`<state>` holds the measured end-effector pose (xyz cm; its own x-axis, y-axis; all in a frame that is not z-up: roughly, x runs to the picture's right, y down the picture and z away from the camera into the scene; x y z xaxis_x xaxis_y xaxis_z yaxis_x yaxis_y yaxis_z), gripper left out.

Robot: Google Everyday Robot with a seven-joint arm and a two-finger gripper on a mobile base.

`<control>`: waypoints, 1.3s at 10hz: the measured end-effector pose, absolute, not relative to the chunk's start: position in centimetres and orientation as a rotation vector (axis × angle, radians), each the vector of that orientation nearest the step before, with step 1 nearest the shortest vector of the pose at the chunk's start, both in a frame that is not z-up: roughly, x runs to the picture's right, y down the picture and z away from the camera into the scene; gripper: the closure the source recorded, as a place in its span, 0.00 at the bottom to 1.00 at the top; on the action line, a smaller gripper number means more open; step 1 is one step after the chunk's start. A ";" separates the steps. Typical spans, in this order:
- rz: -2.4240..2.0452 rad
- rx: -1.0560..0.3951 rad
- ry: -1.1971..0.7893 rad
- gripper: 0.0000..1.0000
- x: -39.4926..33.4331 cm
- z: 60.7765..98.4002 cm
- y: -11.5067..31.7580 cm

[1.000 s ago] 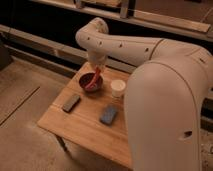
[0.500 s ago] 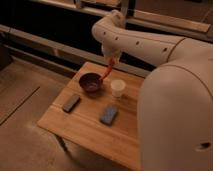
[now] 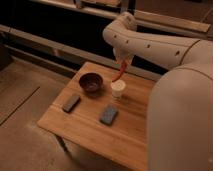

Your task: Place the pepper in the ceramic cup

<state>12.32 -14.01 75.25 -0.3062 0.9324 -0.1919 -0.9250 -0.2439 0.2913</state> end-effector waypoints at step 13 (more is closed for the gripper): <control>1.895 0.161 0.429 1.00 17.6 77.6 -17.3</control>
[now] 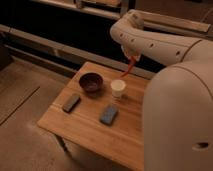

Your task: Place the pepper in the ceramic cup

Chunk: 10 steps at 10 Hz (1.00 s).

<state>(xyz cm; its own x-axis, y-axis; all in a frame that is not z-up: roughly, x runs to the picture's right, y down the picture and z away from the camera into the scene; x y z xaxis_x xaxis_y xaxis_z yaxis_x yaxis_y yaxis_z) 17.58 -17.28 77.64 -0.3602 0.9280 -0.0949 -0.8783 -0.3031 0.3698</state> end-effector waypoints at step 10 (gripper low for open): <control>1.894 0.083 0.482 1.00 14.3 78.6 -14.0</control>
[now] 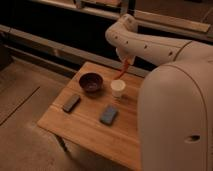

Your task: Place the pepper in the ceramic cup

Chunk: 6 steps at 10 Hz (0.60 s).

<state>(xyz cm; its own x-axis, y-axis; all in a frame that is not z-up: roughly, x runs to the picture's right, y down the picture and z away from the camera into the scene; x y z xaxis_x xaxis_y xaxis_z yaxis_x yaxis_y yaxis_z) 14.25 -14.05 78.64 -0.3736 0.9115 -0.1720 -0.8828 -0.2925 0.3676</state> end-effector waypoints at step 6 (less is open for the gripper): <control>1.836 0.126 0.614 1.00 16.0 81.2 -13.3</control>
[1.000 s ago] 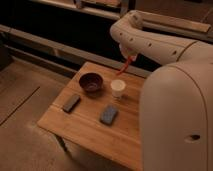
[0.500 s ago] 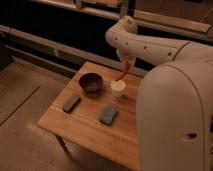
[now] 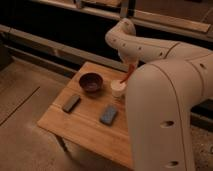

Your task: Place the pepper in the ceramic cup

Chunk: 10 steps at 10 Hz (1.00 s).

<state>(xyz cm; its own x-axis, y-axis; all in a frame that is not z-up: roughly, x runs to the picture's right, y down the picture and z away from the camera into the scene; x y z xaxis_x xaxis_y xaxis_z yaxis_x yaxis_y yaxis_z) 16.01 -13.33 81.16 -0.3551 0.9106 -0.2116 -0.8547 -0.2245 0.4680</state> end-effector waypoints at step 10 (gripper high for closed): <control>1.791 0.084 0.647 1.00 13.5 82.6 -13.0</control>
